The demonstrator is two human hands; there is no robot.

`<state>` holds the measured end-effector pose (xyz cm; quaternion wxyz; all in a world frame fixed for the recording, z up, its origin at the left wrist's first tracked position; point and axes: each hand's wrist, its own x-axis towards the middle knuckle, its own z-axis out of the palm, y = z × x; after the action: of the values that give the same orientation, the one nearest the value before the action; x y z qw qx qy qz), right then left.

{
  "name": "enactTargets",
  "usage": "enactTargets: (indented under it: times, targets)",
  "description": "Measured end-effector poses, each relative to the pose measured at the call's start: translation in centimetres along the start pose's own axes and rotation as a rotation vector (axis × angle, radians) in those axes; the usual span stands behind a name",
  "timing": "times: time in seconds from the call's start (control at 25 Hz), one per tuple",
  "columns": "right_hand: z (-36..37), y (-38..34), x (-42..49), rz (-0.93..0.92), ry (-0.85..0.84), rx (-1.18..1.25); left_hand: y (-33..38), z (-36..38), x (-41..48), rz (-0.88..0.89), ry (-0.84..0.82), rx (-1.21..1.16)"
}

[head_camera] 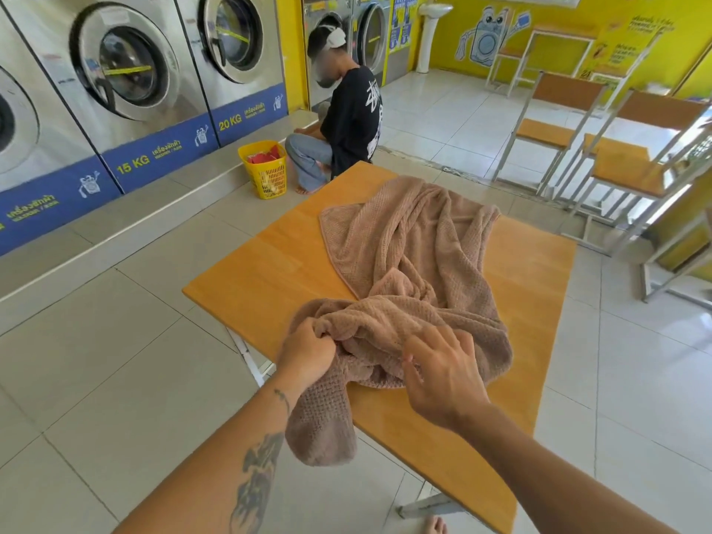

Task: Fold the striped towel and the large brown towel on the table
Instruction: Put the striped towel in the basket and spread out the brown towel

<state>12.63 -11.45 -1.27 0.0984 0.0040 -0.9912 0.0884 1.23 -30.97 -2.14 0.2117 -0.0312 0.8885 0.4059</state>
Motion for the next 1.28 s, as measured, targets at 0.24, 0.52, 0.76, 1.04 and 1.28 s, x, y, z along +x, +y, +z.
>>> enactTargets:
  times: [0.24, 0.52, 0.76, 1.04, 1.28]
  targets:
    - [2.1, -2.4, -0.9, 0.052, -0.220, 0.061, 2.9, -1.5, -0.1, -0.039, -0.183, -0.075]
    - [2.5, -2.7, 1.0, 0.229, -0.151, 0.224, 2.0, -2.9, 0.1, -0.064, -0.098, -0.187]
    - [-4.3, -1.0, 1.9, 0.194, -0.102, 0.668, 1.1, -3.6, 0.6, -0.015, 0.193, -0.112]
    - [-5.6, 0.8, 3.8, 0.358, -0.194, 0.647, 2.9, -1.3, -3.6, 0.453, -0.008, 0.130]
    - [-4.8, -0.7, 1.3, 0.352, -0.351, 0.664, -0.5, 4.1, -5.7, 0.368, -0.236, 0.410]
